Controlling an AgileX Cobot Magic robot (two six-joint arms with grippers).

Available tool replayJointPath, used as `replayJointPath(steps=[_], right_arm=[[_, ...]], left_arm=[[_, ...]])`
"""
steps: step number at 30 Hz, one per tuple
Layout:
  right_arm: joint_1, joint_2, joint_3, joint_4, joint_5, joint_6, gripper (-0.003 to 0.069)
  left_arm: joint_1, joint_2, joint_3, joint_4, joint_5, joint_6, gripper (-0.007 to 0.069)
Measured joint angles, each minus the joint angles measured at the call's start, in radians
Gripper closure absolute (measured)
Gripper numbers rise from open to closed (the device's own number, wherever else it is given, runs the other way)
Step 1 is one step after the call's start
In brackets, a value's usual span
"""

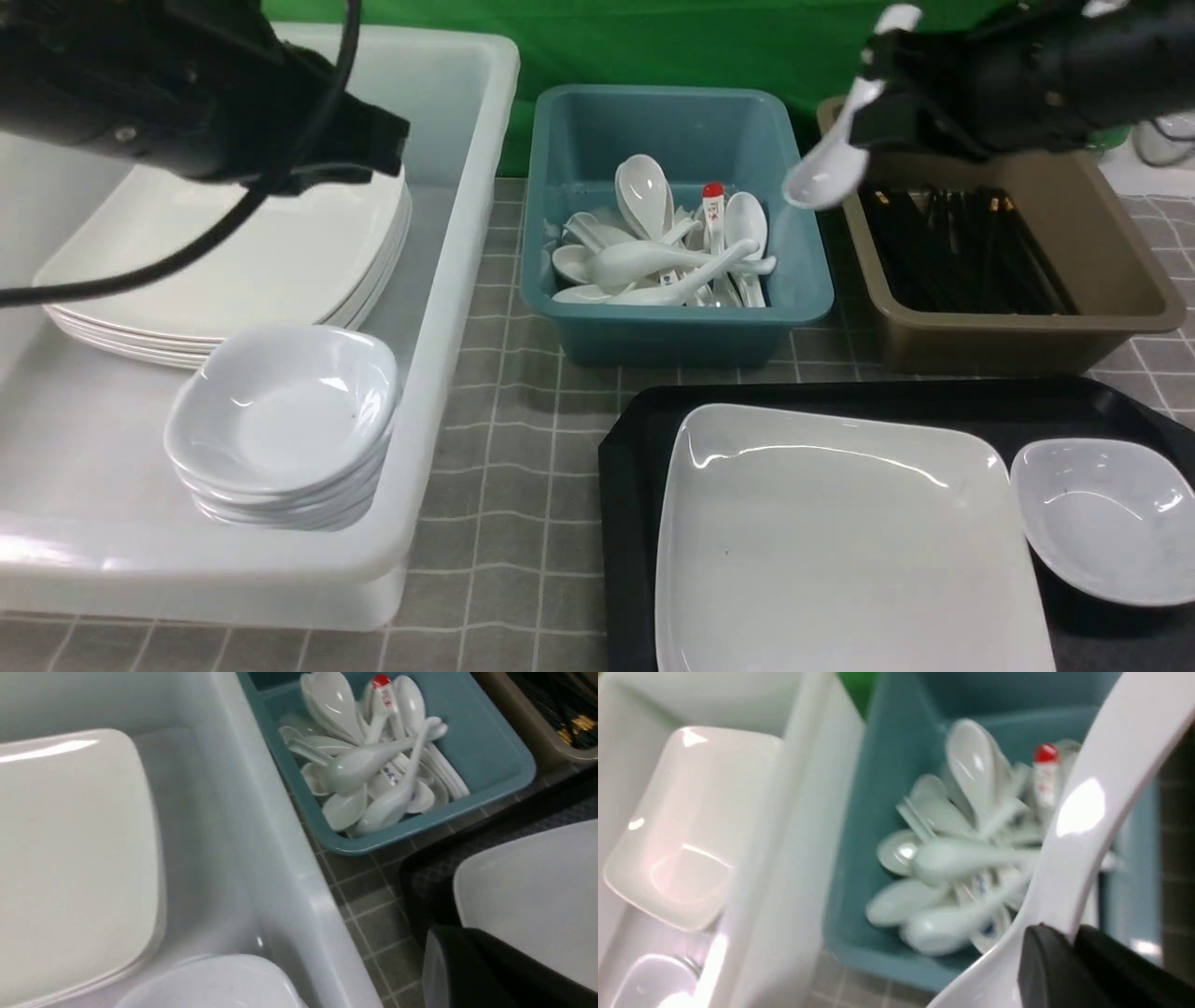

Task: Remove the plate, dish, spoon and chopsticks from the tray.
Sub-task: Use the right arm to put the soup spoon into the small storage box in the middle, then use the right arm to grab a small plate from the dinner plate

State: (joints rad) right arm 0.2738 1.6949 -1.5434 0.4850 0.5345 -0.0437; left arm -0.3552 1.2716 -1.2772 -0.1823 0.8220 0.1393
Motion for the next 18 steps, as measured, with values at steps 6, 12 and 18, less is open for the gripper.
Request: replayJointPath(steps=[6,12,18], right_arm=[[0.033,0.248,-0.244,0.001,0.061,0.009,0.0497],[0.036,0.326,-0.317,-0.014,0.136,0.029,0.0278],[0.011,0.233,-0.339,-0.252,0.362,0.033,0.0468]], left_arm=[[0.004,0.0,0.092,-0.135,0.014,0.113,0.062],[0.004,0.0,0.146,-0.145,0.016,0.147,0.062],[0.004,0.0,0.147,-0.155,0.027,0.164,0.062]])
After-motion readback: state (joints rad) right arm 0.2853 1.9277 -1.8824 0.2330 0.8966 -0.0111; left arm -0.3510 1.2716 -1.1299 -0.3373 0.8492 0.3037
